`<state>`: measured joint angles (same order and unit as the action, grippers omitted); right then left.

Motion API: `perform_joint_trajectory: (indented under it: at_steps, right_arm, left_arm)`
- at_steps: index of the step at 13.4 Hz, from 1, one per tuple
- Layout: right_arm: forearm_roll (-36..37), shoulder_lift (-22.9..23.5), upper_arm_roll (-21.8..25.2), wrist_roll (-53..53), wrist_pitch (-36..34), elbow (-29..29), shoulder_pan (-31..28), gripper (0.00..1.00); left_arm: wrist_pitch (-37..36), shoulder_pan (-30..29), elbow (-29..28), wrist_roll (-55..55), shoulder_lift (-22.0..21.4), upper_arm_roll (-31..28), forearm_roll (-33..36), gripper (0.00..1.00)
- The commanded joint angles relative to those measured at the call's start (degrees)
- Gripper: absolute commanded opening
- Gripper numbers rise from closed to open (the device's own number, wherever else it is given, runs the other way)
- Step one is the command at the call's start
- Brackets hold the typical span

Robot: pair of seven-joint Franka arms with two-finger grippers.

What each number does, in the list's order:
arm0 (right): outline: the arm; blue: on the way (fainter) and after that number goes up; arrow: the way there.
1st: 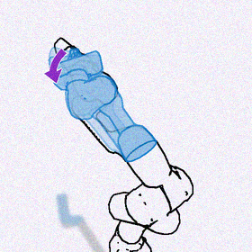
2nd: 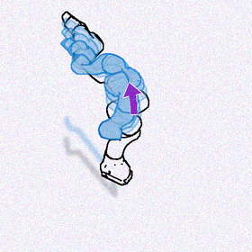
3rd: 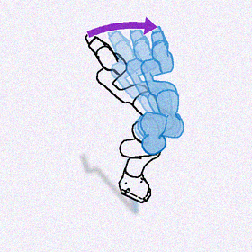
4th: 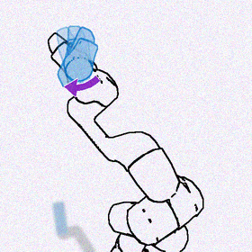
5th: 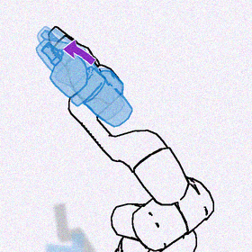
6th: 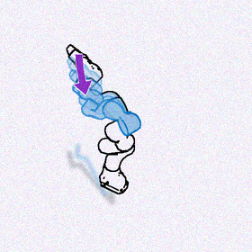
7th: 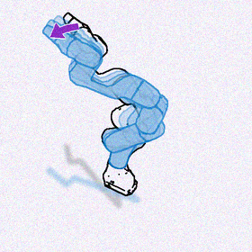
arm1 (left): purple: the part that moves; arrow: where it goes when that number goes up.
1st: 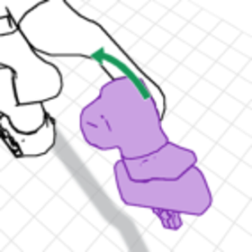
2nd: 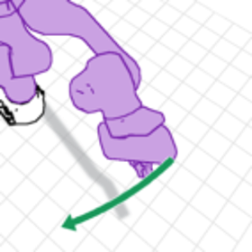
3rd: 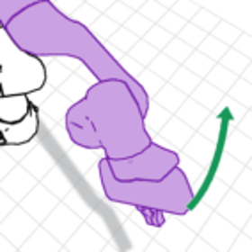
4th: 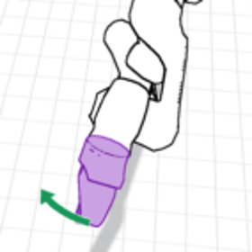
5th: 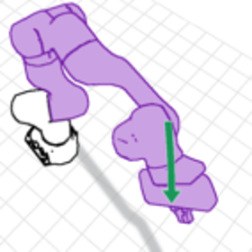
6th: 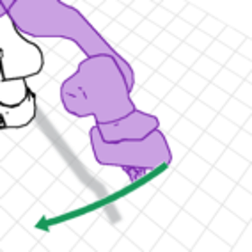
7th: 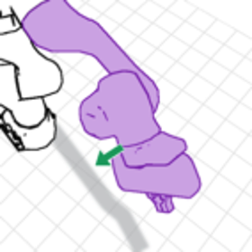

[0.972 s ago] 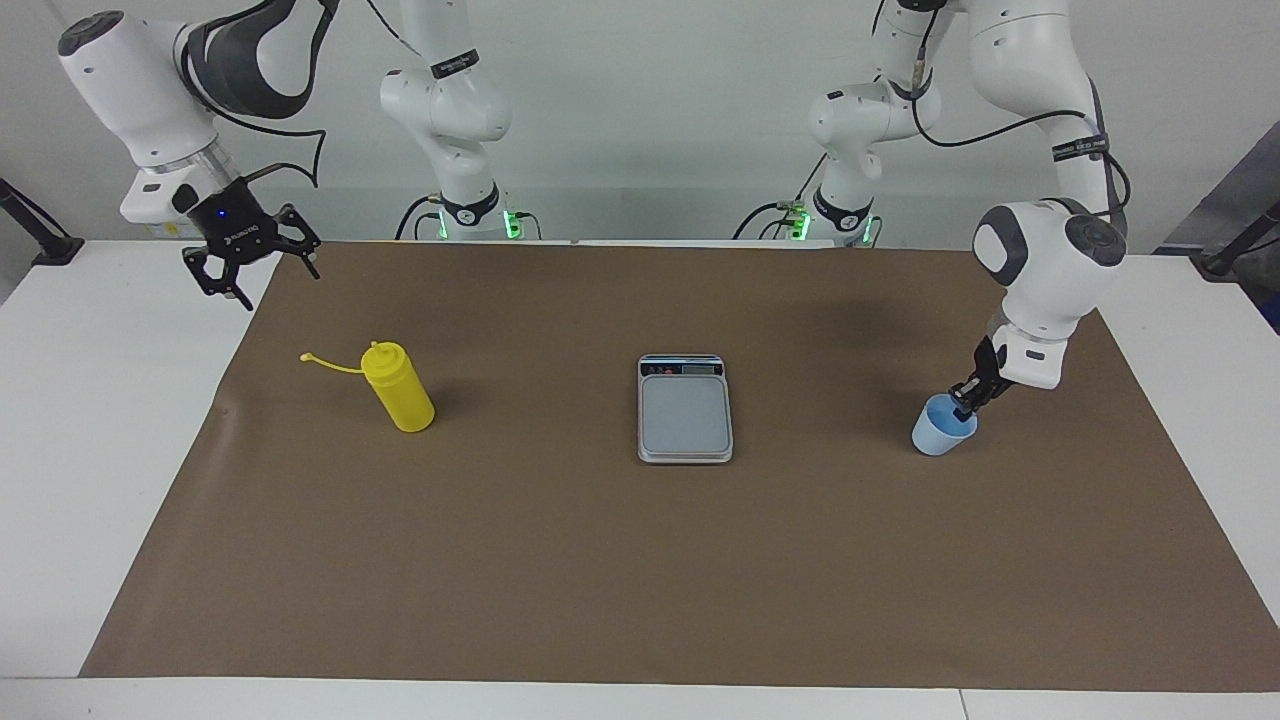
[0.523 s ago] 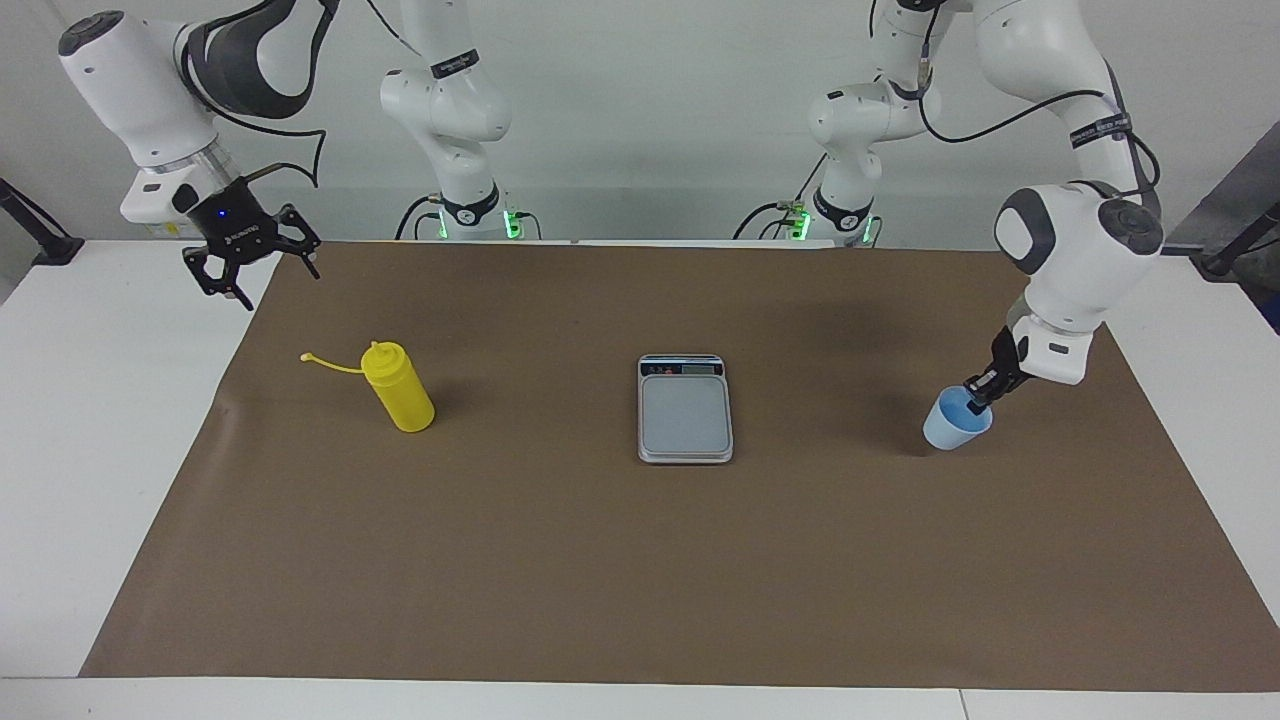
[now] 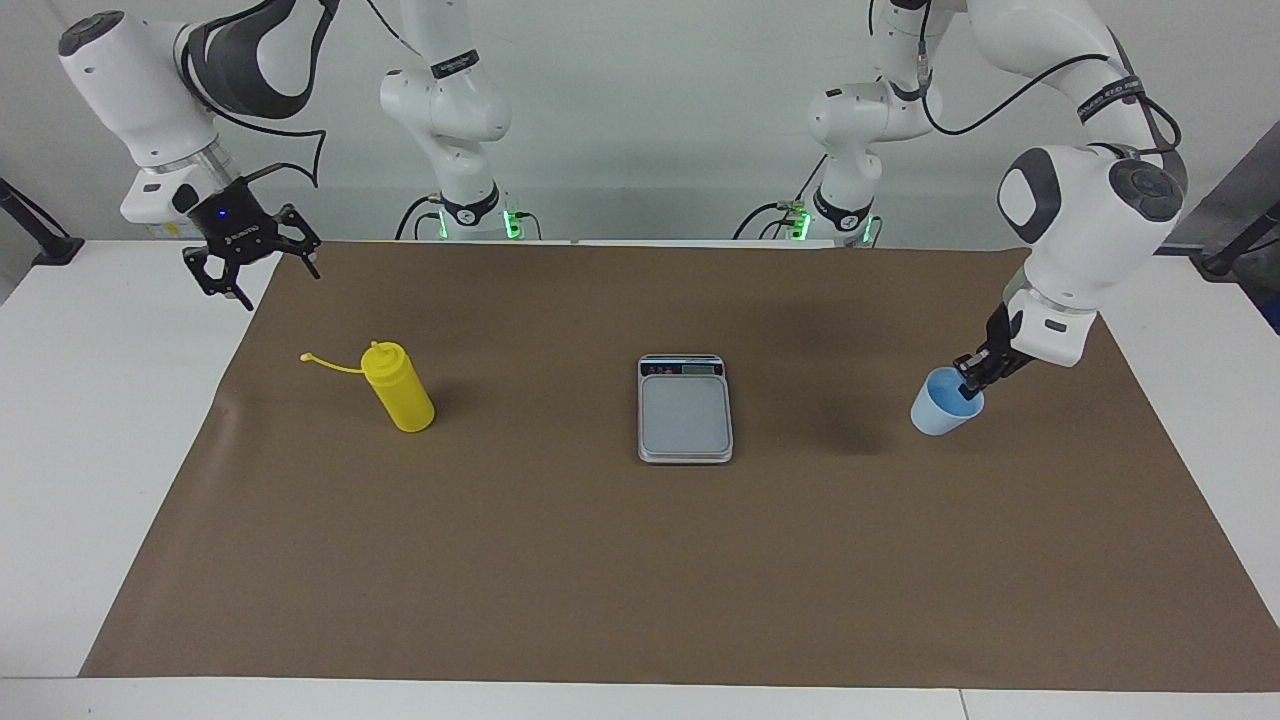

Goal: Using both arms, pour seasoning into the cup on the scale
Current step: 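Grasp the light blue cup with the left gripper, then carry the blue cup with the left gripper over the scale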

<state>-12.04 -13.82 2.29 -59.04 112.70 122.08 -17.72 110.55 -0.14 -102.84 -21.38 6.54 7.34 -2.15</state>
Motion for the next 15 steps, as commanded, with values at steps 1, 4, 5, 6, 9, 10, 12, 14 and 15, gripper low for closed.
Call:
perform_joint_trajectory:
  at_steps: [1,4,5,6,9,10,12,14,15]
  right_arm:
    - [-1.4,-1.5,-0.4,-1.4,1.0,1.8,-0.7,1.0]
    - [-1.4,-1.5,-0.4,-1.3,0.9,1.7,-0.7,1.0]
    - [-1.5,-1.5,-0.4,-1.3,0.9,1.7,-0.7,1.0]
    - [-1.5,-1.5,-0.4,-1.3,0.9,1.7,-0.7,1.0]
    - [-1.5,-1.5,-0.4,-1.3,0.9,1.8,-0.7,1.0]
    - [-1.5,-1.5,-0.4,-1.3,0.9,1.7,-0.7,1.0]
    - [-1.5,-1.4,-0.4,-1.3,0.9,1.7,-0.7,1.0]
    - [-1.5,-1.5,-0.4,-1.3,0.8,1.7,-0.7,1.0]
    - [-1.5,-1.4,-0.4,-1.3,0.8,1.7,-0.7,1.0]
  left_arm:
    - [-3.1,3.8,2.2,-4.4,-0.1,-0.4,-0.4,0.0]
    - [-3.1,6.9,2.3,-11.4,-0.3,1.9,-0.4,0.0]
    - [-2.5,8.1,2.3,-14.2,-0.3,2.3,-0.4,0.0]
    - [-2.1,9.9,2.2,-16.7,-0.3,2.4,-0.4,0.0]
    - [2.8,16.2,0.9,-24.3,-0.6,2.4,-0.5,0.0]
    - [6.2,18.0,0.5,-25.5,0.2,2.4,-0.5,0.0]
    - [9.6,20.3,0.7,-26.0,1.1,2.4,-0.6,0.0]
    - [10.5,21.9,0.6,-26.1,1.5,2.3,-1.1,0.0]
    - [11.0,22.3,0.5,-26.1,1.7,2.3,-1.1,0.0]
